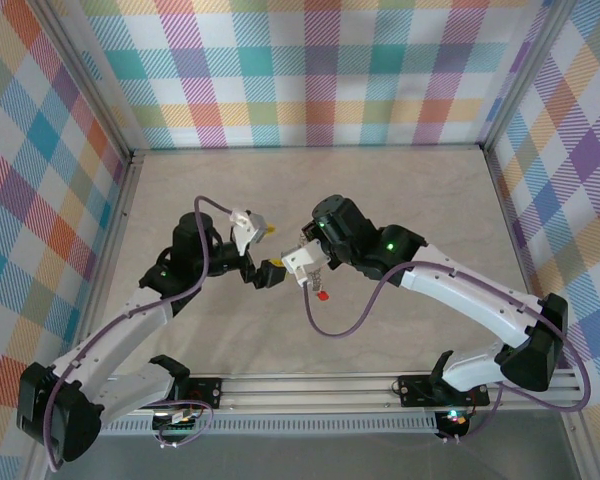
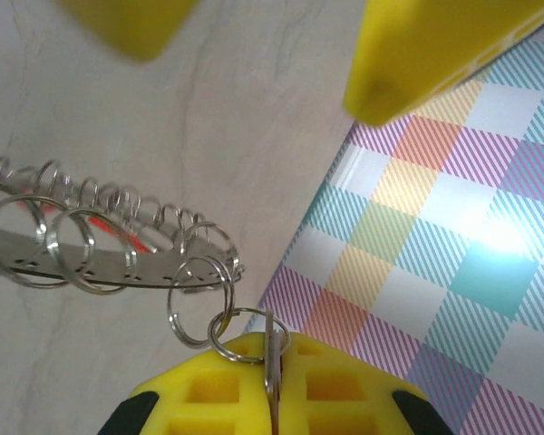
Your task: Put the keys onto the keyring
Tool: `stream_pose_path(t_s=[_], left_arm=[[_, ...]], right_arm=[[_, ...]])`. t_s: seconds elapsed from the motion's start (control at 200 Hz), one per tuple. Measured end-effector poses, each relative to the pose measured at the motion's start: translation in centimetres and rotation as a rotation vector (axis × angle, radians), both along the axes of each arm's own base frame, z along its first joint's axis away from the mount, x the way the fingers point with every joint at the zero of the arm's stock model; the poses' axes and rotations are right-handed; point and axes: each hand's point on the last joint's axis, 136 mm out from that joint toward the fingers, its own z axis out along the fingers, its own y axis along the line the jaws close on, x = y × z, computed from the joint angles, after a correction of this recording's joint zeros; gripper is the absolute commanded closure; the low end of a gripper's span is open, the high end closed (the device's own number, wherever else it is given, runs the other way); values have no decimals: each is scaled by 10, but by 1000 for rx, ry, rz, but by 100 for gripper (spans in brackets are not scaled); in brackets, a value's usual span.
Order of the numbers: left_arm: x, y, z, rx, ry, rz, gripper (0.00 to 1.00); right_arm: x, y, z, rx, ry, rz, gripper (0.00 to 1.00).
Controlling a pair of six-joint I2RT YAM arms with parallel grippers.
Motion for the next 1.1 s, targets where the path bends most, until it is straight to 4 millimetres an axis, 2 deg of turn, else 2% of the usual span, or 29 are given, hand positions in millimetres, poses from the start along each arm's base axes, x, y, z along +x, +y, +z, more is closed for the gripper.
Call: stream_pose_path(t_s=[0.13,0.31,0.43,0.545,0.705,0.87,0.98,1.1], left_arm=[[24,30,-14,10,64,213,0],[60,96,-44,19,212,592,0],[68,132,-58,27,272,768,0],[69,158,-64,37,292,889,0],[68,180,-65,26,311,985,0],[67,192,-66,25,321,1034,0],[63,203,-64,46,302,1068,0],[60,217,-58,67,273,1107,0]], right_arm=[[3,-3,0,-20,-15,3,100],[3,-3,0,-21,-14,8,100],[3,-3,0,-22,-15,7,100],[3,-3,-1,-22,-12,6,100],[1,0,-4,0,18,-1,100],[-9,17,-27,4,103,-5,100],[-18,40,-43,26,195,-19,100],[-23,72,-46,97,294,-42,100]])
